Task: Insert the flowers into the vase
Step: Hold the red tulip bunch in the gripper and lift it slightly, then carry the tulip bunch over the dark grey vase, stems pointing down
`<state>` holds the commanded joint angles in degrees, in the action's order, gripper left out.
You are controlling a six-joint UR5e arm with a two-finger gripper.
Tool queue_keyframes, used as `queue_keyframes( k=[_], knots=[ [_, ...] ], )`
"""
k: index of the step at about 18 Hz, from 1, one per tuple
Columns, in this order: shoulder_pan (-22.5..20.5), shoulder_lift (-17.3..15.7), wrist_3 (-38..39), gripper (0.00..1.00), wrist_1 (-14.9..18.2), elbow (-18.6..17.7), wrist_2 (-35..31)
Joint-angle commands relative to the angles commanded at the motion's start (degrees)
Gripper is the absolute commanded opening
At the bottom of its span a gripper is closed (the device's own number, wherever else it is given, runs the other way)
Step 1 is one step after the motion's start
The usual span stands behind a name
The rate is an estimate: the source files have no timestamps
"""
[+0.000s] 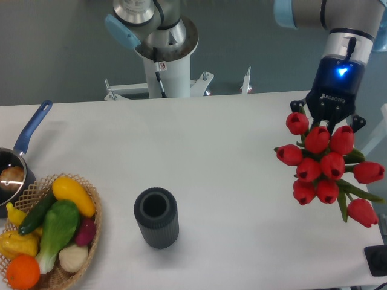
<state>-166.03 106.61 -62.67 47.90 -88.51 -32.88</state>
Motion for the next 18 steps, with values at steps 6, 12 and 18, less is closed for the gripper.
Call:
queue_keyframes(
  k=[6, 12, 18],
  knots=[
    [1.93, 0.79, 0.18, 0.14, -0.71, -0.09, 3.95],
    [4.74, 2.02, -1.05, 0.14, -1.15, -0.26, 12.31],
    [8.43, 4.22, -6.68, 0.14, -1.50, -2.01, 22.51]
  ],
)
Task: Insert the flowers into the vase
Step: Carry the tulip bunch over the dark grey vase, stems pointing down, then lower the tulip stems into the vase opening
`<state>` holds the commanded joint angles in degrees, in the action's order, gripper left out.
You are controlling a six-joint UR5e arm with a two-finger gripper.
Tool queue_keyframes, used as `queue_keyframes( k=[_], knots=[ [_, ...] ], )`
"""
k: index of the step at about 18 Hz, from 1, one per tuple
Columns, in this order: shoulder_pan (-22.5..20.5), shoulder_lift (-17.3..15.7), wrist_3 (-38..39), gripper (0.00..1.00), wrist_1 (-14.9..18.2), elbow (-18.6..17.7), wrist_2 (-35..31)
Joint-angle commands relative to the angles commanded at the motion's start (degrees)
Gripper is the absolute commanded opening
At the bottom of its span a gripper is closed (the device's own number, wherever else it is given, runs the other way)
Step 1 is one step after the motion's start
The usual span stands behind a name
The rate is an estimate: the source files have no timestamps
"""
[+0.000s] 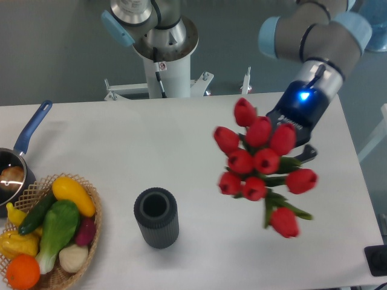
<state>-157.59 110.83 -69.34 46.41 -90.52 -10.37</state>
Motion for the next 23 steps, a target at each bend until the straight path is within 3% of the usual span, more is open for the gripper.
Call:
queue_keyframes(
  k=[10, 14, 20, 23],
  knots=[
    [5.10, 0.26, -3.24, 0.14, -0.09, -0.80, 2.55],
    [6.51, 0.00, -5.27, 0.14, 0.00, -2.99, 7.90],
    [6.51, -0.53, -10.01, 0.13, -0.09, -8.43, 9.23],
    [6.25, -0.53, -10.28, 0.13, -0.09, -9.32, 11.69]
  ],
)
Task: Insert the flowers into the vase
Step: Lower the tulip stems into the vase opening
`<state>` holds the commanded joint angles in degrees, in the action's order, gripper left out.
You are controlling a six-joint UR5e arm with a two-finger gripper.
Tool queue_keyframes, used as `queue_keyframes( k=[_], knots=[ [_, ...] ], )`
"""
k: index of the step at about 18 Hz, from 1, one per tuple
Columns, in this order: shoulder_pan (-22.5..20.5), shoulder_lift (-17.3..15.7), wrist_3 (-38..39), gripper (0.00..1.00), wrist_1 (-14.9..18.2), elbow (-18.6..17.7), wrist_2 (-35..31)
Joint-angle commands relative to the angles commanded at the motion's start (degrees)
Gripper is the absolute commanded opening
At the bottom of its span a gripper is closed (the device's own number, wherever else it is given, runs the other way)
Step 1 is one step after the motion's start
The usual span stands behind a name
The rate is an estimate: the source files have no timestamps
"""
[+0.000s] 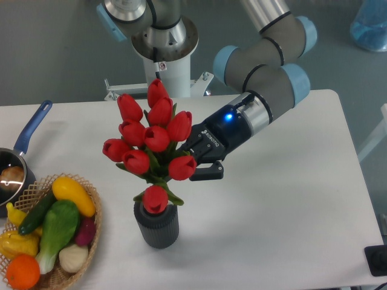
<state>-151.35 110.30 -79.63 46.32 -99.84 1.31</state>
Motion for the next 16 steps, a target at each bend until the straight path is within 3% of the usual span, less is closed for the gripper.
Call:
queue_keyframes(
  k=[16],
  knots=[
    [0.79, 0.35, -0.44, 0.13, 0.09, -1.23, 0.62]
  ],
)
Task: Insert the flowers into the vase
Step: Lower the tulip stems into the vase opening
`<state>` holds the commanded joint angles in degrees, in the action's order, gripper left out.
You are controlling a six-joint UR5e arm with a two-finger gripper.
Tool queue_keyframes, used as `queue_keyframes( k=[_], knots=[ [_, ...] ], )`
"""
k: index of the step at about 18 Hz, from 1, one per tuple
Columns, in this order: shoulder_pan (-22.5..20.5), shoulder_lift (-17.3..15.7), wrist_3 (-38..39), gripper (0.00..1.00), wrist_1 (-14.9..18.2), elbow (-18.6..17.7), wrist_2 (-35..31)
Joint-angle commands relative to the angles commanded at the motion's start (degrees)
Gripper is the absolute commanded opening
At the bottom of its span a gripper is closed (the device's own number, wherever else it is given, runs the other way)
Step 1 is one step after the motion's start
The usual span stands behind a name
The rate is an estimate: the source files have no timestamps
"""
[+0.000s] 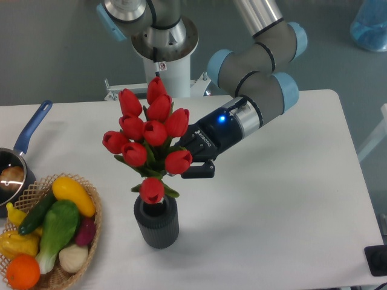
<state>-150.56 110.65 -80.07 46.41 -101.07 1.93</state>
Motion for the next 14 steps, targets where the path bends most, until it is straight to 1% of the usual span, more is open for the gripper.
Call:
queue_keyframes(
  k=[5, 9, 14],
  knots=[
    [0.53, 0.35, 0.00, 0.13, 0.00, 0.09, -0.09],
    [0.62, 1.84, -0.96, 0.13, -0.09, 0.44, -0.26],
    [1.23, 2.64, -1.14, 0.13, -0.09, 0.53, -0.53]
  ],
)
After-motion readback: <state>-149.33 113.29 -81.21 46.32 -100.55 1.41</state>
